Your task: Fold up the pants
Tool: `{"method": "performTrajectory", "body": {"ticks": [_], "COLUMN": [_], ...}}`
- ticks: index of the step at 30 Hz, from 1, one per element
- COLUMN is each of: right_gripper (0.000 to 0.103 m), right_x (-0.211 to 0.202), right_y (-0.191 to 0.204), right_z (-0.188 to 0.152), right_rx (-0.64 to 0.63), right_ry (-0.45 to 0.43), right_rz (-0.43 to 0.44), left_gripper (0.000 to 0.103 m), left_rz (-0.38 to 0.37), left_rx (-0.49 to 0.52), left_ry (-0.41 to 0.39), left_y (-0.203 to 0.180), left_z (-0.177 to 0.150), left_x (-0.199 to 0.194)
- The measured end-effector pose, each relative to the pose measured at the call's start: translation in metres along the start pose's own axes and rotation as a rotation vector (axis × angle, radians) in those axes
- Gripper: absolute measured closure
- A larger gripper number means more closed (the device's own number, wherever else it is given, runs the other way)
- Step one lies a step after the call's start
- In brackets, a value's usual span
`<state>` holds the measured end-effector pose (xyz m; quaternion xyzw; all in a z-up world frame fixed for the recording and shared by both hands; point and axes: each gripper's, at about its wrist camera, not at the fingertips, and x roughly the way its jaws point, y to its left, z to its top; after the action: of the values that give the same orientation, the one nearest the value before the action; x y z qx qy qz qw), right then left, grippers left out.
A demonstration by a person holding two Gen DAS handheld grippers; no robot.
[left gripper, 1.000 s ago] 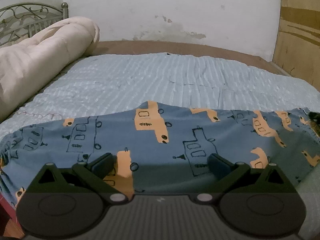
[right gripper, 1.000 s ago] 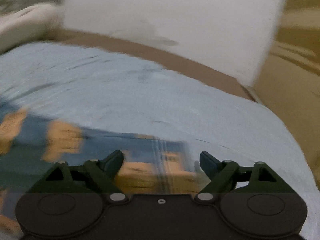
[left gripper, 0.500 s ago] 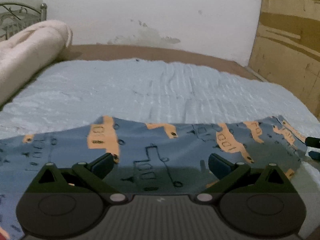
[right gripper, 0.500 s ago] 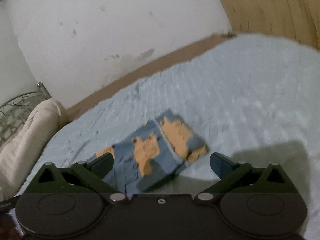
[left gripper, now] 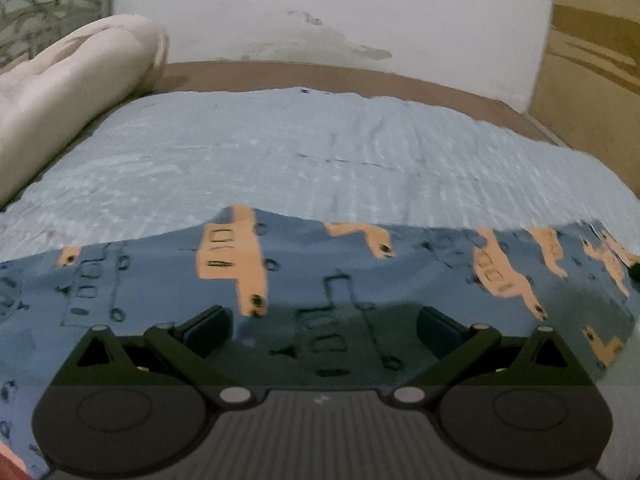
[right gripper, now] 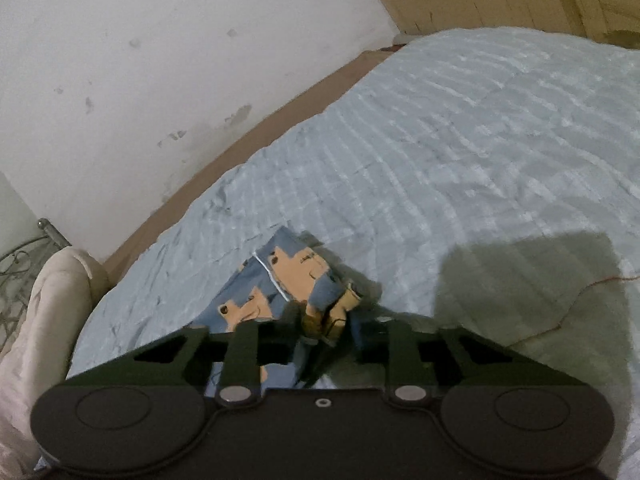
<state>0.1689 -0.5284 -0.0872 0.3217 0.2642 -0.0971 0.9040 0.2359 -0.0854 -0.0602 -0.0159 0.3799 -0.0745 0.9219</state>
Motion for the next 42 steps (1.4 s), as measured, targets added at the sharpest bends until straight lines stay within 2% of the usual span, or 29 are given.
{"method": "performTrajectory", "body": {"ticks": [2,6,10,14,17,20,24,27,31,34,39,40,42], "right_gripper": [0.089,0.089,0.090,0.090,0.090,0.090,0.090,0.090,0.089,0.089,0.089,0.089,0.089], "right_x": [-0.004,-0.022,-0.039,-0.054,-0.062,-0.063,-0.045,-0.043,-0.052,-0.054,-0.042,-0.042,-0.044], "right_y": [0.013,0.051,0.100,0.147,0.176,0.193,0.195,0.185,0.172,0.156,0.114,0.108,0.103], "right_z": [0.000,-0.002,-0.012,-0.040,-0.070,-0.107,-0.156,-0.177,-0.175,-0.158,-0.137,-0.136,-0.137], "right_rx": [-0.064,-0.251,-0.465,-0.660,-0.768,-0.835,-0.874,-0.845,-0.732,-0.529,-0.091,-0.041,-0.032], "right_ry": [-0.027,-0.100,-0.154,-0.165,-0.142,-0.081,0.035,0.044,0.034,0.047,0.118,0.123,0.118], "right_rz": [-0.015,-0.008,0.036,0.113,0.174,0.227,0.224,0.196,0.223,0.300,0.416,0.422,0.412], "left_gripper": [0.001,0.001,0.001,0.001,0.001,0.001,0.001,0.001,0.001,0.002,0.009,0.009,0.014], "left_rz": [0.004,-0.041,-0.129,-0.225,-0.249,-0.255,-0.278,-0.316,-0.423,-0.508,-0.557,-0.564,-0.579], "left_rx": [-0.038,-0.116,-0.187,-0.262,-0.286,-0.291,-0.288,-0.280,-0.286,-0.330,-0.387,-0.386,-0.390], "left_ry": [0.001,-0.026,-0.064,-0.077,-0.081,-0.069,-0.052,-0.049,-0.026,0.015,0.107,0.114,0.134], "left_y": [0.009,0.025,0.034,0.041,0.044,0.044,0.041,0.036,0.024,0.015,-0.002,-0.007,-0.014], "left_z": [0.003,0.007,0.009,0.008,0.006,0.001,-0.004,-0.005,-0.002,0.001,0.008,0.009,0.009], "left_x": [-0.004,-0.018,-0.033,-0.040,-0.042,-0.040,-0.038,-0.036,-0.027,-0.014,0.012,0.015,0.022]}}
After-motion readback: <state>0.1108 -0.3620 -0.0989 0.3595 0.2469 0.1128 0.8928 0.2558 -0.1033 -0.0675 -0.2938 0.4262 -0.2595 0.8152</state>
